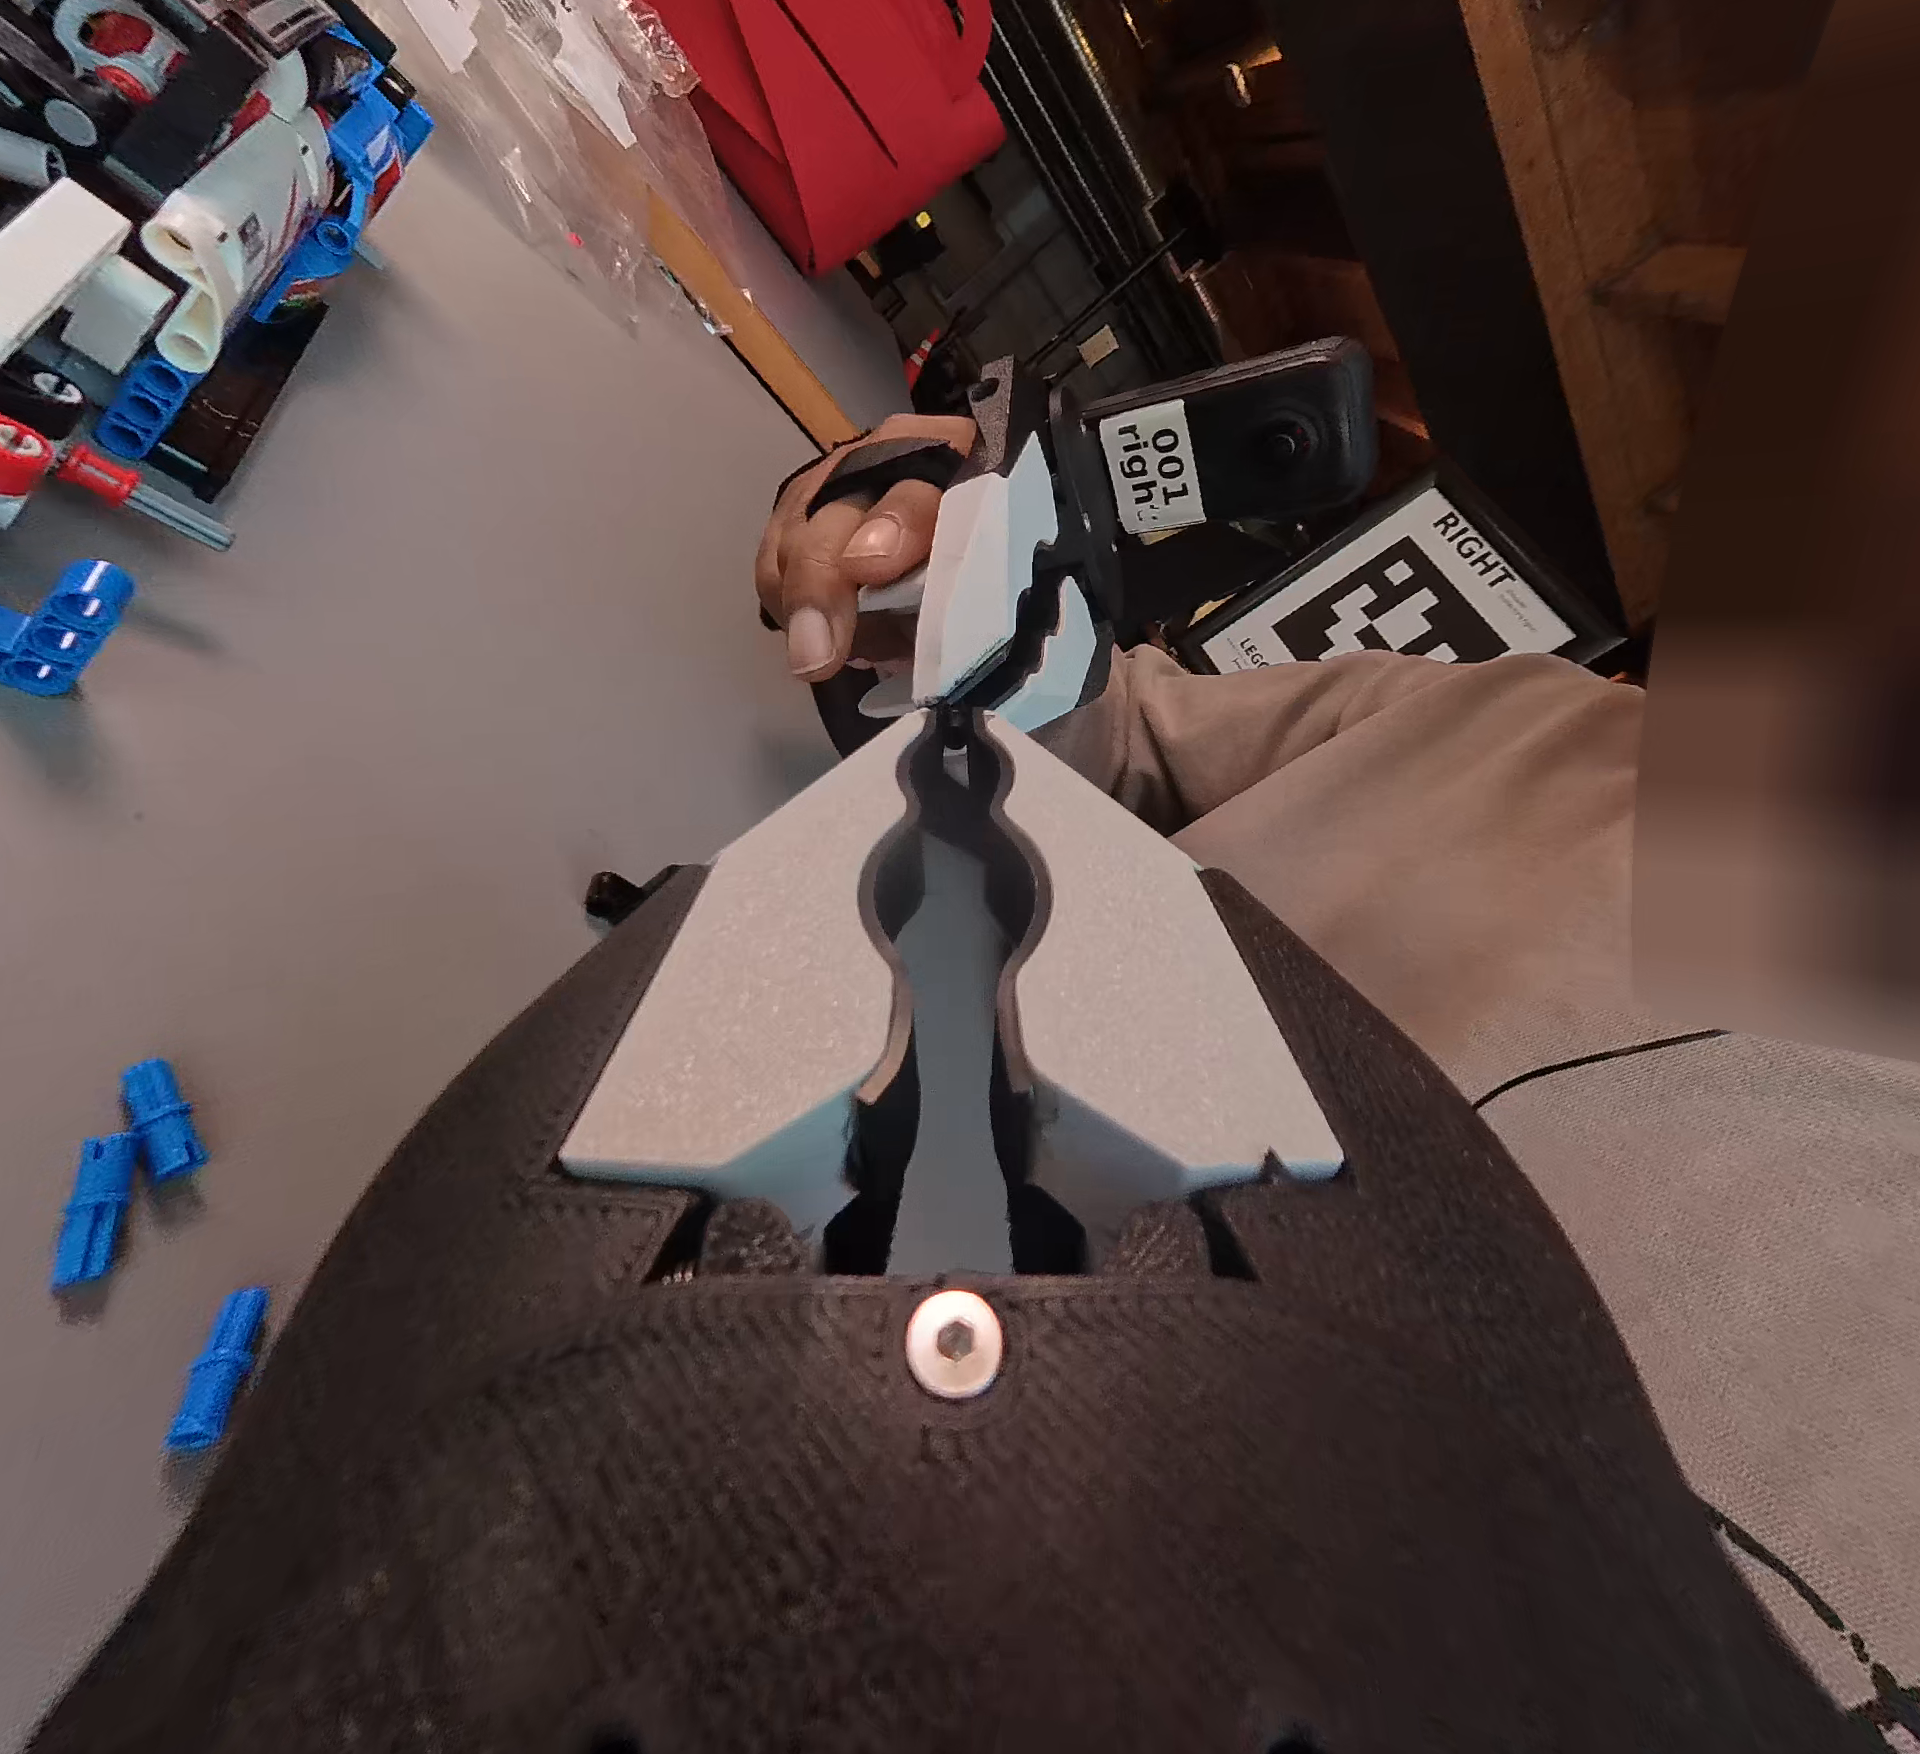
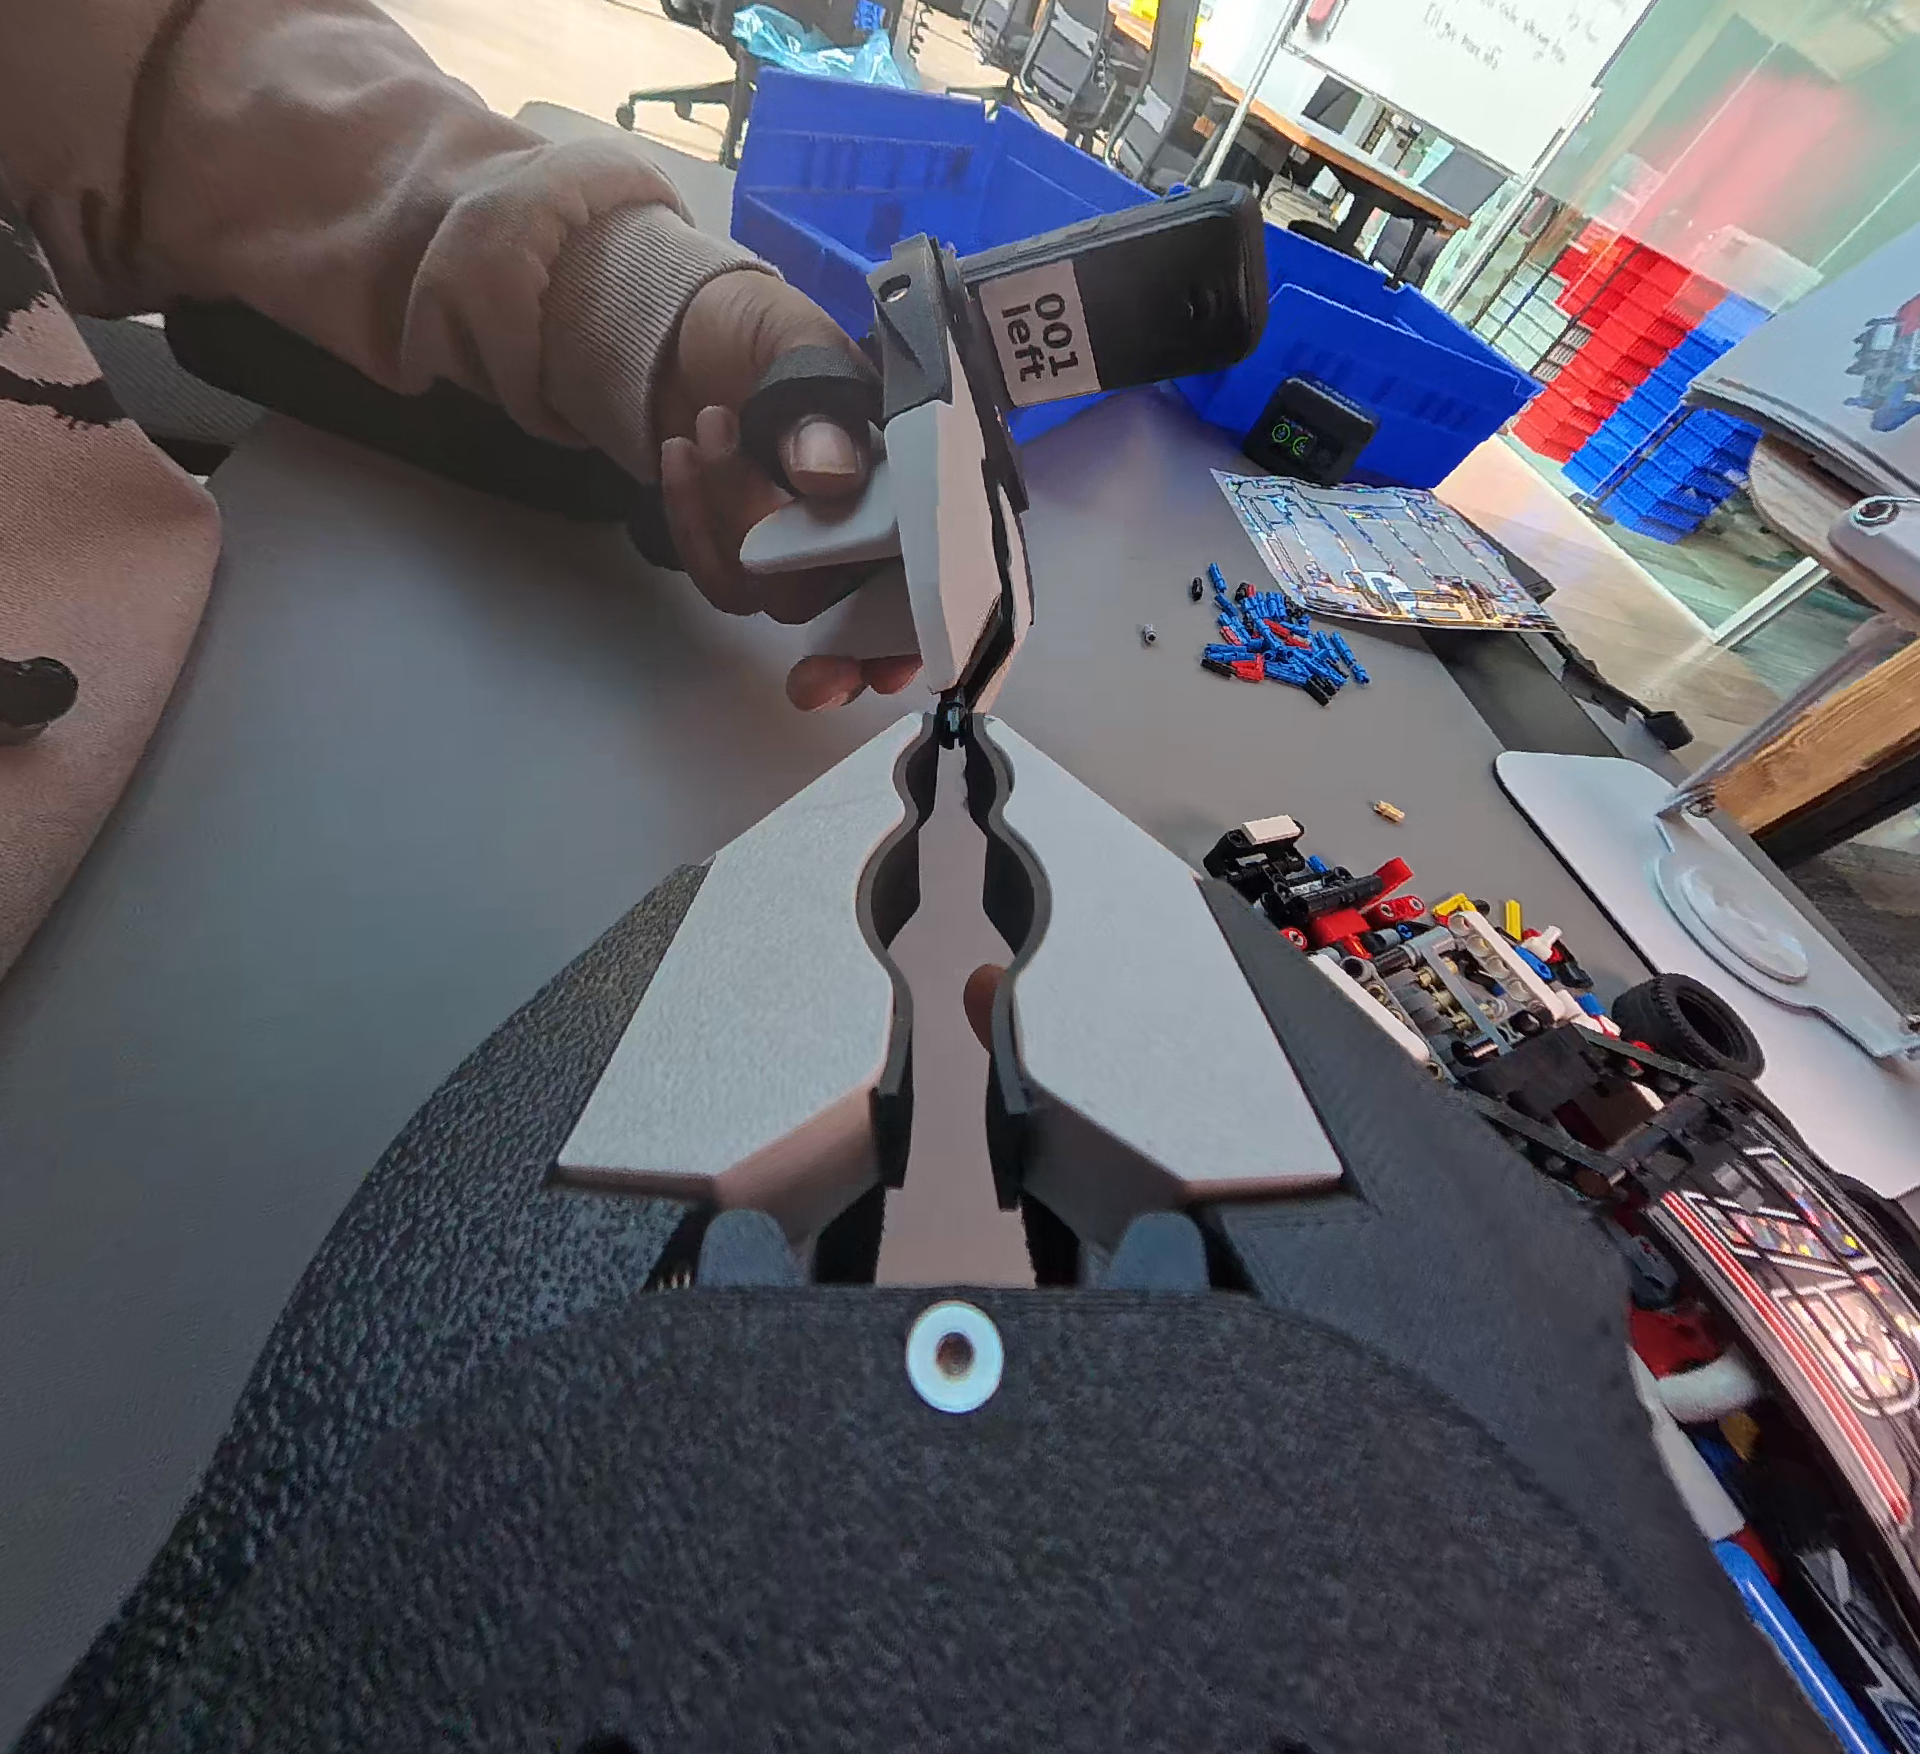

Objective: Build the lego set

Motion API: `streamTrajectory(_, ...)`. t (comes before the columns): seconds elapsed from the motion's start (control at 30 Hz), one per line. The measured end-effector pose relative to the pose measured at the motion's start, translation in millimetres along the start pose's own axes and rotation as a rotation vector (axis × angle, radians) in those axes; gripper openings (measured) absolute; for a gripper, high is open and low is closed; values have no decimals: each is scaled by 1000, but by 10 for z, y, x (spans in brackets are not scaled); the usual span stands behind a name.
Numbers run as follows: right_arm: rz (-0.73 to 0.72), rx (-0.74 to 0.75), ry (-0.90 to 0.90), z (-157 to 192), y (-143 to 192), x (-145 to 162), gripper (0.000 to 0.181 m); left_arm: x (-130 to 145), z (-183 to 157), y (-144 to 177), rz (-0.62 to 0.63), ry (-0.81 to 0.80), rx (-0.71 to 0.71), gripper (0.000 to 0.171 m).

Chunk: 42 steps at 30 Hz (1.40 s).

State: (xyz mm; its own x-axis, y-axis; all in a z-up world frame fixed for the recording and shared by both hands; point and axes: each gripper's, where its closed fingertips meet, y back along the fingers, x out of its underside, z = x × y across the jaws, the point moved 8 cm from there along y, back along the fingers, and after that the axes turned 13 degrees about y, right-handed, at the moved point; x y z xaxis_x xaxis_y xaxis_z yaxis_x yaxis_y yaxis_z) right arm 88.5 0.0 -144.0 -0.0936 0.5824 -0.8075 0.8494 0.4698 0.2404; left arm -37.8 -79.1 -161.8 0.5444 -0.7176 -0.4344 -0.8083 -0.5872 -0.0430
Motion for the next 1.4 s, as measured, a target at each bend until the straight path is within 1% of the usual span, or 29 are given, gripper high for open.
streamTrajectory(0.13,-62,-6,-18,-2,23,-43,4,15,9,-11,3,12,11,2)
streamTrajectory(0.63,-80,-7,-23,-20,53,-60,4,11,-28,-16,-9,38,80,2)
streamTrajectory(0.93,-71,-10,-26,-26,53,-57,2,11,-20,-14,-14,43,79,2)
streamTrajectory(1.0,-40,-32,-45,-31,44,-34,2,14,0,-15,-5,-4,21,3)
streamTrajectory(1.07,11,-48,-47,-45,47,21,2,20,27,-2,31,-148,-134,9)
streamTrajectory(1.13,48,-55,-71,-106,105,93,2,85,62,4,144,-327,-323,17)
streamTrajectory(1.2,95,-60,-116,-175,185,204,2,188,94,-36,261,-474,-474,22)
streamTrajectory(1.3,159,-78,-163,-204,262,356,2,347,149,-155,392,-635,-620,24)
streamTrajectory(1.4,185,-110,-172,-168,265,402,2,447,219,-242,476,-725,-713,28)
